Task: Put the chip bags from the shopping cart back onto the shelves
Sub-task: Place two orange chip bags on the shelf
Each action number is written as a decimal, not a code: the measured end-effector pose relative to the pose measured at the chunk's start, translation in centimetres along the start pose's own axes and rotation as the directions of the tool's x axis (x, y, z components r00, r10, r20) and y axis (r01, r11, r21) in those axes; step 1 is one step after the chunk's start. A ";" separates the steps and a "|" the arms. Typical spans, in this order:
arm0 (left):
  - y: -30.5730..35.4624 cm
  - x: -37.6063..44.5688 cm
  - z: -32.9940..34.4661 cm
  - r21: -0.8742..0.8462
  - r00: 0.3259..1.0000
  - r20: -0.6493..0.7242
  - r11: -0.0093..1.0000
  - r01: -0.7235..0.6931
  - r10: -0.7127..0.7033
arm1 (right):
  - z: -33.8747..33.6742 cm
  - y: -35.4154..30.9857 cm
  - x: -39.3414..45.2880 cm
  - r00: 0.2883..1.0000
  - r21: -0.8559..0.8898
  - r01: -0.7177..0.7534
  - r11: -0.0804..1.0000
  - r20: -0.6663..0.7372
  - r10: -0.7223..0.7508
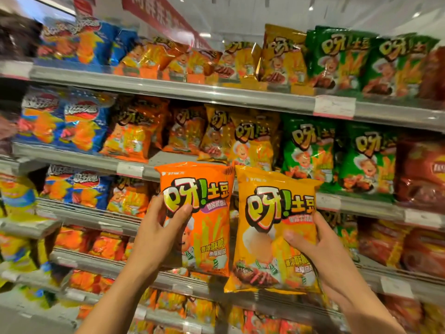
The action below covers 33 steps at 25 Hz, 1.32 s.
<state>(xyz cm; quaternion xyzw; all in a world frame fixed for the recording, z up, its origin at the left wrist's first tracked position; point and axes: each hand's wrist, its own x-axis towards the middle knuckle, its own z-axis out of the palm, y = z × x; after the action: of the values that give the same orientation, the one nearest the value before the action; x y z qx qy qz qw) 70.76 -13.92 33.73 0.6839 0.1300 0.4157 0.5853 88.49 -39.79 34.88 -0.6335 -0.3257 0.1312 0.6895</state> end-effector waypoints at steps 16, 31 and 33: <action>0.7 16.0 -7.9 0.024 0.970 -0.227 0.995 0.097 -0.089 | 10.8 -1.0 17.1 0.989 0.119 0.076 0.990 0.119 -0.091; -2.7 34.2 -7.4 0.110 0.986 -0.108 0.984 0.138 -0.126 | 14.7 -3.2 31.5 0.976 -0.111 -0.098 0.989 -0.205 0.074; -3.3 35.4 -7.0 0.131 0.986 -0.091 0.980 0.150 -0.138 | 15.3 -2.6 32.2 0.969 -0.109 -0.149 0.983 -0.212 0.124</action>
<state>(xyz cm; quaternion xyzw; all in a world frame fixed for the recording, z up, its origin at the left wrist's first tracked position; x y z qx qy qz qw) 88.67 15.37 45.27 0.6939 0.2314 0.3898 0.5595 102.73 -8.99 46.25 -0.7061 -0.2162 0.0923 0.6679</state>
